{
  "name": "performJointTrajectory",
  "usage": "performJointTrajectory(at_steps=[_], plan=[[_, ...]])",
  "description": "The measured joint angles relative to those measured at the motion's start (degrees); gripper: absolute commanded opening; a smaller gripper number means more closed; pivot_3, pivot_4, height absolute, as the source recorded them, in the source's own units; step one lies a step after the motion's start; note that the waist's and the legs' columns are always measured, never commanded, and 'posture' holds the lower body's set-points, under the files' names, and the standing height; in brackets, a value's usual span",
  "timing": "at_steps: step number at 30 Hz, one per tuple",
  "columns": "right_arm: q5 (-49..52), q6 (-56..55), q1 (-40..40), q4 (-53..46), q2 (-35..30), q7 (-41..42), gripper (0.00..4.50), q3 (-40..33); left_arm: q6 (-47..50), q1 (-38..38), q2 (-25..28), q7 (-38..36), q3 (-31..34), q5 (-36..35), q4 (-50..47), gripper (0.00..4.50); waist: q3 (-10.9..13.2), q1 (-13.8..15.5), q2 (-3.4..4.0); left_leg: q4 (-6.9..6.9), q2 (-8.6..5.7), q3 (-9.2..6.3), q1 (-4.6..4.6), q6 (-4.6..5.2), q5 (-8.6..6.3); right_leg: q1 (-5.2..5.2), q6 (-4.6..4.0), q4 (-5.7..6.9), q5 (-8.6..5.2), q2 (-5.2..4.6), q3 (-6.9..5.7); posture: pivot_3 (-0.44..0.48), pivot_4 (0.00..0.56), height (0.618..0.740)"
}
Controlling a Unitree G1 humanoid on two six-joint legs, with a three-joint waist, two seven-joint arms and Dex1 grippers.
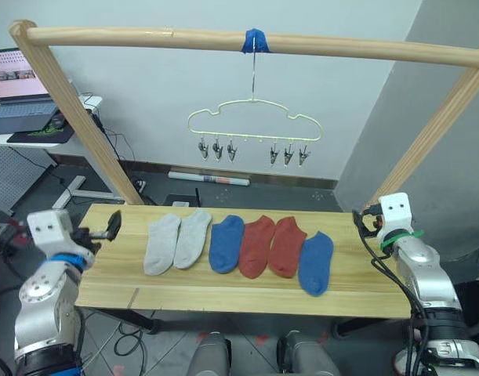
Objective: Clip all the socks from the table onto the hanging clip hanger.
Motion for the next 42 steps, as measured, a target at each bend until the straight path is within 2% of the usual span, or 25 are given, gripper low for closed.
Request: performJointTrajectory(at_steps=[4,9,13,20,23,28,42], plan=[[6.9,2.7,-0.8,-7.6,-0.7,10.5,4.5,2.8,3.4,-3.4,0.2,-3.1,-3.7,-1.9,-4.5,4.49,0.5,-0.5,0.02,0.01,0.01,-0.05,-0.05,0.0,0.0,-0.01,0.05,-0.01,0.03,0.04,-0.06,0.036,0.157,0.74],[11.3,5.9,-7.1,-14.7,-0.5,16.7,4.5,6.9,6.5,-12.3,-1.4,-3.3,-8.7,-2.1,-4.8,4.49,1.4,-0.8,-0.16,0.16,0.01,-0.1,-0.18,0.0,0.01,-0.09,0.27,0.02,0.16,0.1,-0.07,0.013,0.167,0.74],[11.8,7.5,-13.8,-19.3,3.3,16.6,4.5,11.2,5.6,-18.9,-4.2,-2.9,-10.9,-1.4,-1.3,4.49,1.4,-1.2,-0.25,0.14,0.01,-0.09,-0.26,-0.01,0.0,-0.15,0.63,-0.04,0.3,0.12,-0.04,0.0,0.165,0.74],[11.2,9.3,-17.5,-20.0,6.3,14.3,4.5,14.1,1.3,-23.8,-6.9,-2.0,-11.2,1.3,8.3,4.49,1.5,-1.2,-0.39,0.13,-0.01,-0.09,-0.46,-0.02,-0.02,-0.34,0.74,-0.01,0.23,0.08,-0.05,-0.005,0.162,0.74],[10.8,9.4,-17.8,-20.0,6.7,13.6,4.5,14.3,-0.9,-25.3,-7.0,-2.2,-11.2,2.0,11.1,3.95,1.5,-1.2,-0.4,0.16,-0.03,-0.07,-0.45,-0.02,-0.02,-0.34,0.74,0.01,0.23,0.07,-0.04,-0.018,0.163,0.74],[9.6,9.4,-18.0,-20.0,8.2,13.0,4.5,15.9,-4.1,-27.6,-8.0,-4.1,-12.0,3.2,16.6,2.68,1.5,-1.4,-0.4,0.18,-0.03,-0.08,-0.42,-0.02,-0.02,-0.33,0.74,0.09,0.23,0.07,-0.06,-0.029,0.167,0.74],[8.7,10.4,-22.6,-20.0,11.1,10.8,4.5,16.4,-11.0,-34.2,-10.5,-5.1,-13.2,6.6,30.0,2.68,1.5,-2.4,-0.42,0.2,-0.03,-0.09,-0.43,-0.02,-0.02,-0.33,0.76,0.12,0.25,0.08,-0.06,-0.042,0.167,0.74]])
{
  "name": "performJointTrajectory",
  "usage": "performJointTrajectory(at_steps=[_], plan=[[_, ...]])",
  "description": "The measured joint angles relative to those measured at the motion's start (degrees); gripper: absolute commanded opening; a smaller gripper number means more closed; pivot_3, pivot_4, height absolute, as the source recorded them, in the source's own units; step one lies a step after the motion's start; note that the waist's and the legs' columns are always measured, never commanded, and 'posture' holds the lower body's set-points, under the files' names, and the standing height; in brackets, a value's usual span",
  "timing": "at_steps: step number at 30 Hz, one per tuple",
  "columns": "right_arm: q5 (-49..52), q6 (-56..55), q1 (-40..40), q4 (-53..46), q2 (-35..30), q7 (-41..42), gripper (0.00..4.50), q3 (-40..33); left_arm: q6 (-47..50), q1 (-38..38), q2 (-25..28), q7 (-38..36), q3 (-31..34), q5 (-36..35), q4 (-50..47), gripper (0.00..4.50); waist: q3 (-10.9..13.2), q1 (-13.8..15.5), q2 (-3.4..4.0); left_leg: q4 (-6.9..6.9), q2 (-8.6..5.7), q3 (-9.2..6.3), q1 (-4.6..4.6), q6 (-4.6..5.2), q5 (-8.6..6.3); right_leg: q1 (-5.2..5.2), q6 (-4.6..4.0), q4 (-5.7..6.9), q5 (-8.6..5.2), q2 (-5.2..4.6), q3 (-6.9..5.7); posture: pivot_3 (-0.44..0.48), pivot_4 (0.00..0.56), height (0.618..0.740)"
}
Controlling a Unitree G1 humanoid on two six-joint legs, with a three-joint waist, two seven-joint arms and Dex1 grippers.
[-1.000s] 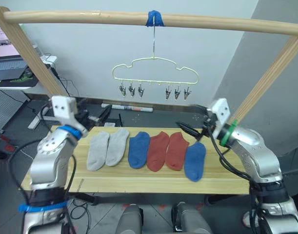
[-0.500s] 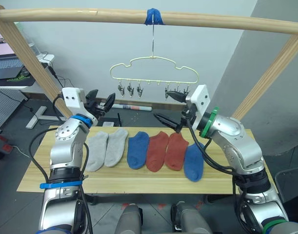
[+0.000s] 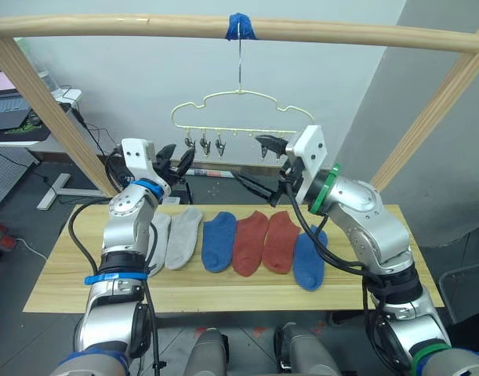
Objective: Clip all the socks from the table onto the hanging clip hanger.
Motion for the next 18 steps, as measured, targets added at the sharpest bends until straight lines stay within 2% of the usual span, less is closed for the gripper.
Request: performJointTrajectory(at_steps=[18], plan=[[-1.5,0.0,0.0,0.0,0.4,-0.3,4.5,1.1,-6.2,-6.4,-1.5,1.7,0.4,1.5,10.3,2.68,0.0,-0.1,-0.02,0.01,0.0,-0.01,0.0,0.0,0.0,0.0,0.0,0.02,0.0,0.0,-0.01,-0.048,0.181,0.74]])
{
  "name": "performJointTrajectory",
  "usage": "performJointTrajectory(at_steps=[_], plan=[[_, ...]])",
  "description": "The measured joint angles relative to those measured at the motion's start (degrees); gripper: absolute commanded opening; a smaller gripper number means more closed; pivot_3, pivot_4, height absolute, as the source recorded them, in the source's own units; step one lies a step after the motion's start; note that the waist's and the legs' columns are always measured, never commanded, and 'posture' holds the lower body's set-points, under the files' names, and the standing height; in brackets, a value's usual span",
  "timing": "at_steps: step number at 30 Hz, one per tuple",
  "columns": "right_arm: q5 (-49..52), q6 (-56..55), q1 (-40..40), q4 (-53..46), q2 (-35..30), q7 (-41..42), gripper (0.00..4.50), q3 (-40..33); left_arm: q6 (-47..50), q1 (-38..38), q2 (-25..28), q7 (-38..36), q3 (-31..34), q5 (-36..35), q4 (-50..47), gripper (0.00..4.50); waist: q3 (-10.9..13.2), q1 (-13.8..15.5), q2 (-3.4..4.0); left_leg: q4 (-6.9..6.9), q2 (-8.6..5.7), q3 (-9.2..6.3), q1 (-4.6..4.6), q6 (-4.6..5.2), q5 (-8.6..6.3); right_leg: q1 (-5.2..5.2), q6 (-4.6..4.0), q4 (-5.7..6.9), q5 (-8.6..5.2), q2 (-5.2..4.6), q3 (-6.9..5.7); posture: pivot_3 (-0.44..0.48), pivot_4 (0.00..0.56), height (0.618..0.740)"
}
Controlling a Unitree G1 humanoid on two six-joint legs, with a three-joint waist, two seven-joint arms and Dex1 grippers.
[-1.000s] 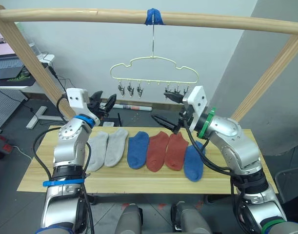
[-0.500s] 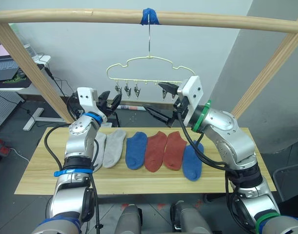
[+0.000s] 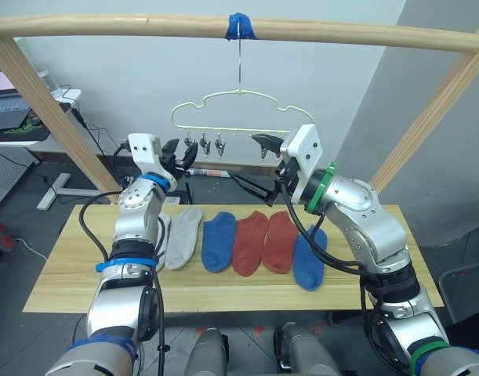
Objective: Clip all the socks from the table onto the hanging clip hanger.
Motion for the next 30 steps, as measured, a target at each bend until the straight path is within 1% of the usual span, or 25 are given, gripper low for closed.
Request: performJointTrajectory(at_steps=[10,17,18,19,21,24,27,30], plan=[[-0.3,0.0,0.0,0.0,0.0,-0.2,4.5,0.0,-3.4,-2.8,0.0,1.2,0.0,1.7,4.9,2.68,0.1,0.0,-0.01,-0.01,0.0,0.01,0.0,0.0,0.0,0.0,0.0,0.0,0.0,0.0,0.0,-0.05,0.187,0.74],[-0.3,0.0,0.0,0.0,0.0,-0.2,4.5,0.0,-4.2,-3.1,0.0,1.2,0.0,2.1,5.8,2.68,0.1,0.0,0.0,-0.01,0.0,0.0,0.0,0.0,0.0,0.0,0.0,0.0,0.0,0.0,-0.01,-0.048,0.186,0.74],[-0.3,0.0,0.0,0.0,0.0,-0.2,4.5,0.0,-4.2,-3.1,0.0,1.1,0.0,2.1,5.8,2.31,0.1,0.0,0.0,-0.01,0.0,0.0,0.0,0.0,0.0,0.0,0.0,0.0,0.0,0.0,0.0,-0.047,0.185,0.74],[-0.3,0.0,0.0,0.0,0.0,-0.2,4.5,0.0,-4.3,-3.2,0.0,1.1,0.0,2.1,5.8,2.14,0.1,0.0,0.0,-0.01,0.0,0.0,0.0,0.0,0.0,0.0,0.0,0.0,0.0,0.0,0.0,-0.047,0.185,0.74],[-0.3,0.0,0.0,0.0,0.0,-0.2,4.5,-0.1,-4.3,-3.2,0.0,0.9,0.0,2.1,5.8,1.64,0.1,0.0,0.0,0.0,0.0,0.0,0.0,0.0,0.0,0.0,0.0,0.0,0.0,0.0,0.0,-0.044,0.186,0.74],[-0.2,0.0,0.0,0.0,0.3,-0.8,4.5,-0.2,-4.3,-3.2,0.0,0.5,0.0,2.0,5.8,0.72,0.1,0.0,0.0,-0.01,0.0,0.0,0.0,0.0,0.0,0.0,0.0,0.0,0.0,0.0,0.0,-0.042,0.187,0.74],[-0.2,0.0,0.0,0.0,0.5,-1.0,4.5,-0.3,-4.3,-3.2,0.0,0.0,0.0,1.9,5.7,0.27,0.1,0.0,0.0,-0.01,0.0,0.0,0.0,0.0,0.0,0.0,0.0,0.01,0.0,0.0,0.0,-0.038,0.187,0.74],[-0.1,0.0,0.0,0.0,0.6,-1.0,4.5,-0.3,-4.5,-3.4,0.0,-0.1,0.0,1.9,5.6,0.0,0.1,0.0,0.0,-0.01,0.0,0.0,0.01,0.0,0.0,0.0,0.0,0.02,0.0,0.0,0.0,-0.035,0.187,0.74]])
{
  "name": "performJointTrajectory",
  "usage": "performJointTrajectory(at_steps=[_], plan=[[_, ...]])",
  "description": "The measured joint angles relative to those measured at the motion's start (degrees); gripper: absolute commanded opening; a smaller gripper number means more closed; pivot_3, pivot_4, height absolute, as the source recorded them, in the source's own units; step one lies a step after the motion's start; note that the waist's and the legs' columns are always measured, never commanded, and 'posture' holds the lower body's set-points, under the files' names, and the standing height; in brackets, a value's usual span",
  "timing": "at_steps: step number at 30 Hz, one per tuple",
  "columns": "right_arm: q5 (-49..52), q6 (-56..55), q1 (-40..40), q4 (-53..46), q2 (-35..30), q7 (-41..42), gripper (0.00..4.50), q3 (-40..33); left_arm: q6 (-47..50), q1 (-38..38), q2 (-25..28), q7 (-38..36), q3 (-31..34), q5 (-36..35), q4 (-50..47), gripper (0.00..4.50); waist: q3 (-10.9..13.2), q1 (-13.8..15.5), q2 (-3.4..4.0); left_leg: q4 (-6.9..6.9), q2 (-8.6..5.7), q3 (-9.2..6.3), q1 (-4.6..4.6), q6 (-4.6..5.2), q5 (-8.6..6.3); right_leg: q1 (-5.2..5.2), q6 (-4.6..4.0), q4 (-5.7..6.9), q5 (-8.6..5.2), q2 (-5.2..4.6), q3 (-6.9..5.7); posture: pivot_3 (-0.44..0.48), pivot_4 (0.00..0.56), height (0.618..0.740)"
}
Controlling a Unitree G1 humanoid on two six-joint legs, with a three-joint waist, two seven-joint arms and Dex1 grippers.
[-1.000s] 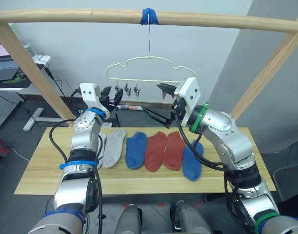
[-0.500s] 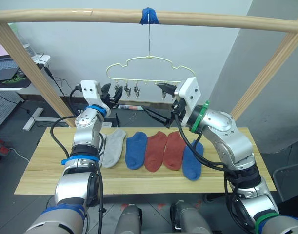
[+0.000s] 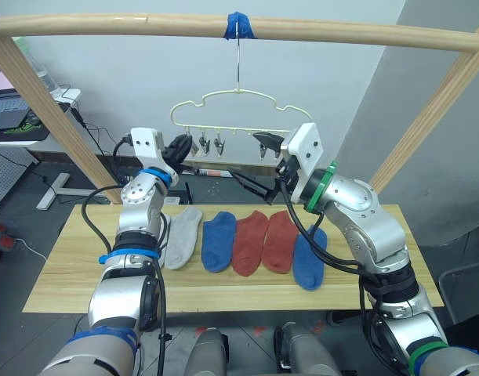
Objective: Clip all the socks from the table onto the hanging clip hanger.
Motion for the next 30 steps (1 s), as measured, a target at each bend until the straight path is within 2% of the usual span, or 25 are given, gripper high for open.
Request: performJointTrajectory(at_steps=[6,10,14,18,21,25,27,30], plan=[[-0.4,0.0,0.6,0.7,-0.9,-0.2,4.5,-0.4,0.9,-0.2,0.7,0.0,0.0,0.2,-1.0,0.0,0.0,0.0,0.0,0.0,0.0,0.0,-0.01,0.0,0.0,0.0,0.0,-0.01,0.0,0.0,0.0,-0.026,0.193,0.74],[-2.8,0.8,4.4,3.6,-6.2,-0.2,4.5,-0.5,4.4,1.8,3.2,-1.6,-0.7,0.4,-5.7,0.0,0.1,0.0,-0.01,-0.01,-0.01,0.02,0.0,0.0,0.0,0.02,0.0,-0.05,0.0,-0.02,0.02,-0.023,0.196,0.74],[-4.9,5.3,8.4,13.8,-14.1,1.2,4.5,-1.7,14.3,5.4,8.2,-6.0,-1.3,-0.9,-14.4,0.0,0.3,0.0,0.09,0.0,-0.02,0.08,0.03,0.0,0.0,0.0,-0.01,-0.01,0.0,-0.04,0.09,-0.019,0.2,0.74],[-6.9,5.1,6.9,23.2,-17.7,6.3,4.5,0.3,26.5,7.9,10.9,-9.5,-2.3,-2.9,-20.1,0.0,0.7,-0.3,0.18,0.01,0.07,0.05,0.08,0.01,0.0,-0.03,-0.01,0.13,-0.01,0.1,0.09,-0.011,0.2,0.74],[-9.5,2.3,3.4,33.9,-17.9,8.4,4.5,1.8,35.5,8.3,13.4,-12.1,-2.5,-5.2,-24.4,0.0,1.2,-0.5,-0.11,0.02,0.09,0.03,0.06,0.01,0.0,-0.13,-0.02,0.28,-0.01,0.13,0.08,0.002,0.201,0.74],[-12.3,-2.1,-0.2,45.7,-15.8,9.5,4.5,3.2,45.7,8.2,14.6,-13.1,-1.7,-9.5,-29.7,0.0,1.5,-0.4,-0.14,0.01,0.05,0.09,-0.1,0.0,0.0,-0.35,-0.03,0.38,-0.03,0.09,0.15,0.012,0.202,0.74],[-13.3,-3.4,-1.3,48.8,-14.4,9.5,4.5,3.2,48.5,8.4,14.5,-13.2,-1.6,-10.9,-31.5,0.0,1.6,-0.3,-0.16,0.02,0.05,0.09,-0.12,0.0,0.0,-0.38,-0.03,0.42,-0.03,0.08,0.15,0.018,0.203,0.74],[-13.7,-5.1,-1.7,50.5,-13.2,9.3,4.5,2.9,47.0,10.3,14.6,-12.2,-1.2,-10.5,-33.8,0.0,1.6,-0.3,-0.13,0.01,0.05,0.12,-0.09,0.0,0.0,-0.39,-0.03,0.47,-0.03,0.05,0.18,0.018,0.206,0.74]])
